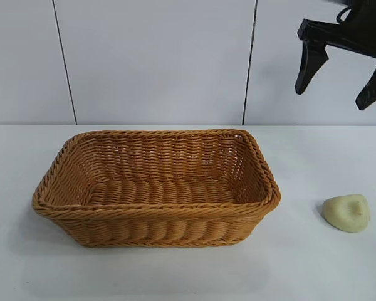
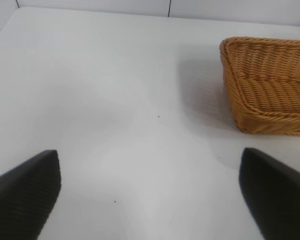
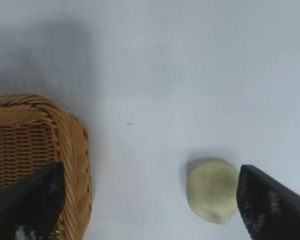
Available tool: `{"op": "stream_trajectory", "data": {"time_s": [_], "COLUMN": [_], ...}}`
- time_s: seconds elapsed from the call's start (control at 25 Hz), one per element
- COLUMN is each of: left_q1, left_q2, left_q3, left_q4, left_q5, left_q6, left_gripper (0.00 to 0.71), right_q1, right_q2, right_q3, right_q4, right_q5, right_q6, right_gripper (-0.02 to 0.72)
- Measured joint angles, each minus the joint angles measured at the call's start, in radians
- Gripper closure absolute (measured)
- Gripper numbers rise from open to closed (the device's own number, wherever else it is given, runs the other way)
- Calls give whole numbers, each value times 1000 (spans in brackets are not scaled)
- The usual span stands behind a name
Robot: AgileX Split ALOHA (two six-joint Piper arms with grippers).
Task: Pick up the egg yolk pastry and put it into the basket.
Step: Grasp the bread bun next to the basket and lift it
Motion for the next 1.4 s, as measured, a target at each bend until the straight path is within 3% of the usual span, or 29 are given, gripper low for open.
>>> {"op": "stream_trajectory", "data": {"time_s": [0.2, 0.56, 0.88, 1.2, 1.28, 1.4], "left_q1": [0, 0, 0, 0, 0, 0], "left_q2": [0, 0, 0, 0, 0, 0], "left_q3": [0, 0, 0, 0, 0, 0], "left_q4": [0, 0, -1, -1, -1, -1], "left_q5": [0, 0, 0, 0, 0, 0], "left_q6": [0, 0, 0, 0, 0, 0], "left_gripper": [14, 14, 14, 14, 14, 14], "right_q1": [-3, -3, -3, -3, -3, -3], "right_q2": [101, 296, 316, 328, 329, 329], "right_q3": [-1, -2, -2, 42, 47, 49], "right_q4": [-14, -65, -73, -143, -150, -153], "right_q5": [53, 73, 94, 138, 139, 138], "right_q6": [1, 15, 19, 27, 33, 35], "right_gripper": [39, 39, 39, 39, 56, 141]}}
